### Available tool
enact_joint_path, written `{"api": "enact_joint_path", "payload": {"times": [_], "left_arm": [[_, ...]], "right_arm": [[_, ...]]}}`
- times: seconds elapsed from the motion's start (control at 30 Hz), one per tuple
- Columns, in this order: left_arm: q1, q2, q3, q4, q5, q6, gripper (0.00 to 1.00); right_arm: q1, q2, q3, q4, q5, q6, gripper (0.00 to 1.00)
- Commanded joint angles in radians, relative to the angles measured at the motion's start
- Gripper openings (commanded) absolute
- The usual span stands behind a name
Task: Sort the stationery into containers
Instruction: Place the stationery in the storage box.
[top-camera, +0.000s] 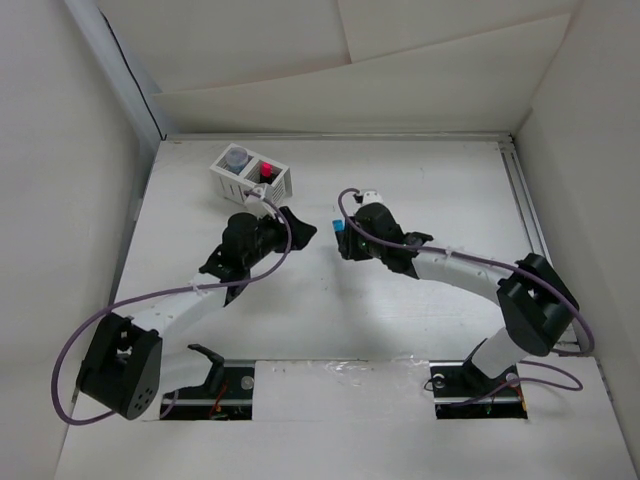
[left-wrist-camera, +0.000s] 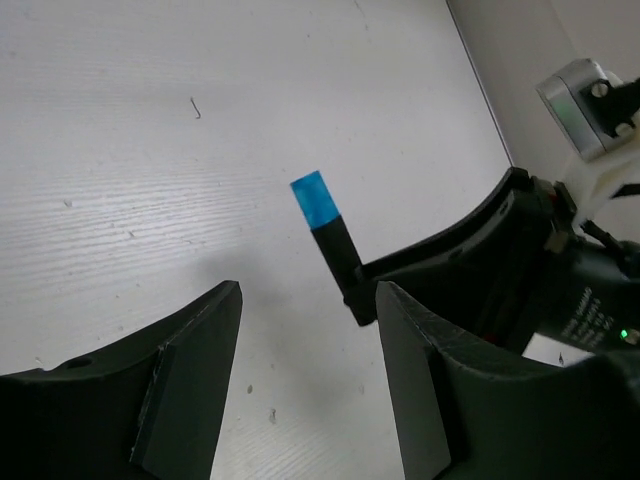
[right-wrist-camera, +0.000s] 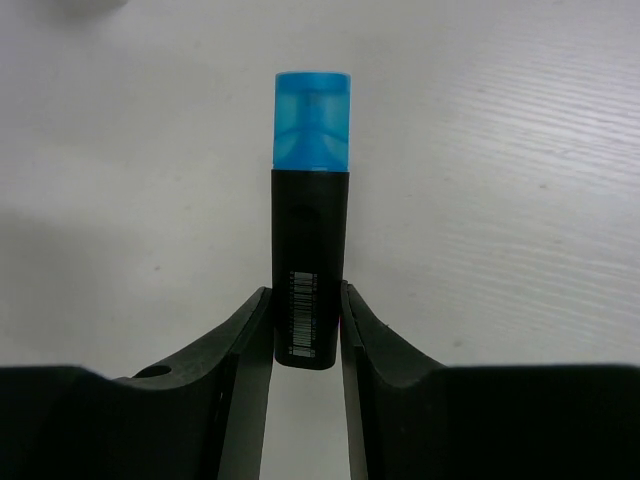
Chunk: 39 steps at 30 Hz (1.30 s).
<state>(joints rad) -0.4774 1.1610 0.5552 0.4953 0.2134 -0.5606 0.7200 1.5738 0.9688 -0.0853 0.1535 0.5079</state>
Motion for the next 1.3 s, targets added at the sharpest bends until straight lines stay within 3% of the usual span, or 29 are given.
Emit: {"api": "enact_joint_path", "payload": {"times": [0.0, 0.2, 0.53, 0.87, 1.03, 1.07, 1.17, 1.27], "left_arm": [[0.002, 0.028, 0.06, 0.034, 0.07, -0.005, 0.53], [0.002, 0.083, 0.089, 0.02, 0.072, -0.005, 0.53], [0.002, 0.183, 0.117, -0.006, 0.061, -0.025, 0.44], [0.002, 0.213, 0.117, 0.029, 0.092, -0.045, 0.41], [0.002, 0.213, 0.106, 0.077, 0.118, -0.055, 0.23], [0.002, 0.213, 0.106, 0.087, 0.127, -0.065, 0.15], [0.002, 0.204, 0.095, 0.098, 0.127, -0.065, 0.08], [0.002, 0.193, 0.086, 0.108, 0.127, -0.087, 0.0]], "right_arm": [[0.061, -0.027, 0.03, 0.035, -0.038, -0.011, 0.1], [0.139, -0.018, 0.067, 0.044, -0.038, -0.002, 0.1], [0.159, -0.047, 0.085, 0.081, -0.088, -0.002, 0.1], [0.168, -0.069, 0.096, 0.108, -0.117, -0.002, 0.1], [0.177, -0.069, 0.096, 0.117, -0.127, 0.007, 0.1], [0.177, -0.06, 0.105, 0.127, -0.127, 0.007, 0.1], [0.177, -0.06, 0.105, 0.127, -0.127, 0.007, 0.11], [0.177, -0.06, 0.105, 0.127, -0.127, 0.007, 0.22]]}}
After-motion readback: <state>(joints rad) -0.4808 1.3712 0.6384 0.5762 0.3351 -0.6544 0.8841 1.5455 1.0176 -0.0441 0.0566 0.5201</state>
